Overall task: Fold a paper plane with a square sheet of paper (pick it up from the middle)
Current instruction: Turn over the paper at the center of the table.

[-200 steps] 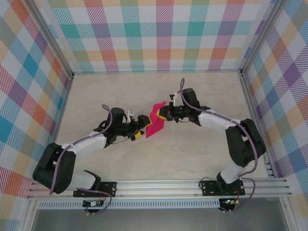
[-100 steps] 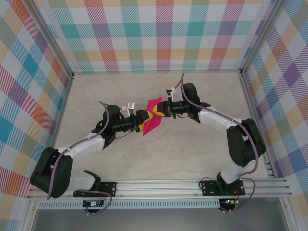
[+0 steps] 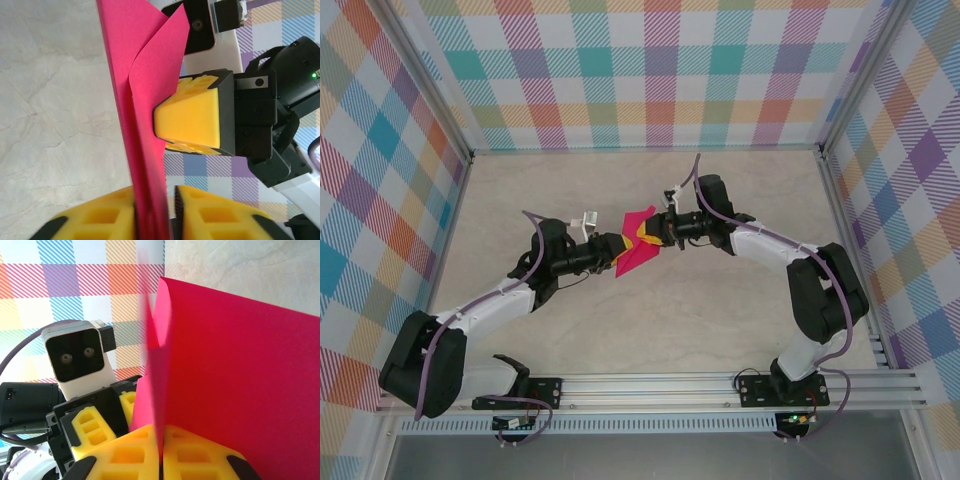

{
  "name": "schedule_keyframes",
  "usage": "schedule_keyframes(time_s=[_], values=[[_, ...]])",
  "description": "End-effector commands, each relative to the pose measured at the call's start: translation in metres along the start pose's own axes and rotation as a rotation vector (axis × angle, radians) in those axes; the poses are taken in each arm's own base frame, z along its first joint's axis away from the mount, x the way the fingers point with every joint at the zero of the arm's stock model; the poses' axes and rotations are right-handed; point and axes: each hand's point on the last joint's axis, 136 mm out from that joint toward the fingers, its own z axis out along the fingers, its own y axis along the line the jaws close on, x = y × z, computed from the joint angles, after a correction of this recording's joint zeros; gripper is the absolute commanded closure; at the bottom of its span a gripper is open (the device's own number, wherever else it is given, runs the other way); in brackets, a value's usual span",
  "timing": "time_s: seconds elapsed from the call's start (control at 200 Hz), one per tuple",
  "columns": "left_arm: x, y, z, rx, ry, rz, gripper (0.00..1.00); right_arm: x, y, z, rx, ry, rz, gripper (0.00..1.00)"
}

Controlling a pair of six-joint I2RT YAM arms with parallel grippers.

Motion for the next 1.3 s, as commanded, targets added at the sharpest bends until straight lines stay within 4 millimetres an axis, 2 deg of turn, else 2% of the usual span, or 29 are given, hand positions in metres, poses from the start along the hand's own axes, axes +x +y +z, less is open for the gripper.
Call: schedule_keyframes(time_s=[0.0,0.15,0.215,0.315,0.385,0.565,0.74,0.815,0.885,0.96,1.14,1.295], values=[[-0.006,0.0,-0.007,-0.019,-0.028,0.029,0.83,-0.001,0.003,-0.004,0.005,0.01,-0.026,0.84],[-0.006,0.019,-0.01,-0.148,-0.022,0.058,0.88,-0.008,-0.004,-0.024,0.11,-0.077,-0.042,0.54],[-0.009,0.035,-0.018,-0.285,-0.032,0.1,0.88,-0.011,-0.019,-0.038,0.25,-0.142,-0.045,0.47],[-0.013,0.063,-0.043,-0.539,-0.038,0.169,0.89,-0.012,-0.043,-0.061,0.446,-0.238,-0.05,0.36],[-0.018,0.077,-0.065,-0.721,-0.046,0.228,0.89,-0.011,-0.055,-0.075,0.536,-0.286,-0.048,0.31],[-0.046,0.085,-0.115,-1.123,-0.111,0.385,0.89,-0.007,-0.08,-0.094,0.665,-0.35,-0.013,0.25],[-0.066,0.09,-0.143,-1.446,-0.114,0.5,0.88,-0.001,-0.093,-0.102,0.707,-0.39,0.018,0.21],[-0.072,0.095,-0.148,-1.557,-0.1,0.523,0.88,0.005,-0.099,-0.107,0.716,-0.413,0.039,0.2],[-0.075,0.097,-0.143,-1.634,-0.086,0.569,0.88,0.01,-0.106,-0.11,0.722,-0.431,0.055,0.19],[-0.076,0.1,-0.128,-1.672,-0.057,0.617,0.88,0.015,-0.112,-0.113,0.737,-0.435,0.071,0.19],[-0.064,0.12,-0.073,-1.68,0.035,0.693,0.88,0.022,-0.123,-0.117,0.765,-0.438,0.105,0.19],[-0.038,0.147,-0.021,-1.6,0.129,0.674,0.88,0.025,-0.13,-0.119,0.788,-0.444,0.126,0.19]])
